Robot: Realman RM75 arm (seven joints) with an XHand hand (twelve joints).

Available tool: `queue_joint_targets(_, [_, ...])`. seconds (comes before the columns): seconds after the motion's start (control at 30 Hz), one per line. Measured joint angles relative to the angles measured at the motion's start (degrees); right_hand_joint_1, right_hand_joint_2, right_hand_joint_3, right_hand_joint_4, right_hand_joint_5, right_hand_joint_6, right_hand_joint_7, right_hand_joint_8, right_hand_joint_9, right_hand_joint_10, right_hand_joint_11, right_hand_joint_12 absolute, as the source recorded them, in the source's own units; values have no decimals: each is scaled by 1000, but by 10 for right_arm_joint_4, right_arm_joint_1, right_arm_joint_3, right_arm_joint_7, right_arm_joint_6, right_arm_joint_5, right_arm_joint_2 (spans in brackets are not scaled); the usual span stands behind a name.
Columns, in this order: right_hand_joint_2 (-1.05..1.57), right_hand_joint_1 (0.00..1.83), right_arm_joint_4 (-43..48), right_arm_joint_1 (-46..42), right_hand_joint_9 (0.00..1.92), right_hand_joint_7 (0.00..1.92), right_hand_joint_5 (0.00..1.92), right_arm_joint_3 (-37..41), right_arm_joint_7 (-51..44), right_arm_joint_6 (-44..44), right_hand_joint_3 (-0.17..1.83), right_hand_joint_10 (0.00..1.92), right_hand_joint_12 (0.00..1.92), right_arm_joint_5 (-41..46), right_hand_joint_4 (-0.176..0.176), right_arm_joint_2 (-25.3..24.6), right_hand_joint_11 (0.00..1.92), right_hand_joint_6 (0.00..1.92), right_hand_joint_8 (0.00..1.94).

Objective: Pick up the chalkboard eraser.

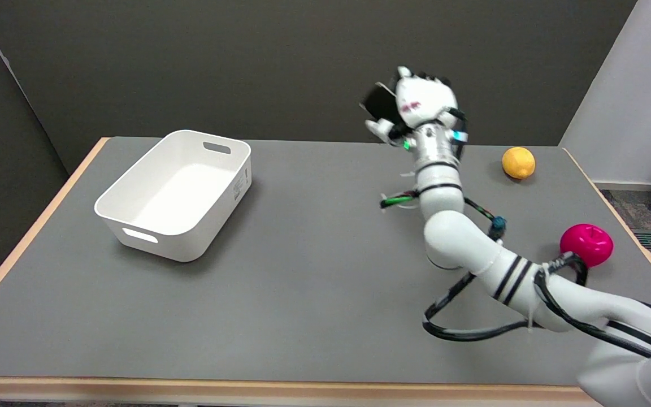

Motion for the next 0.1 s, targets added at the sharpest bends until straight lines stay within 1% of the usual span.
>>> queue_joint_targets(0.1, [1266, 1089, -17, 24, 763, 513, 478, -8, 57, -36, 302, 1885, 1921, -28, -176, -17, 133, 1724, 1830])
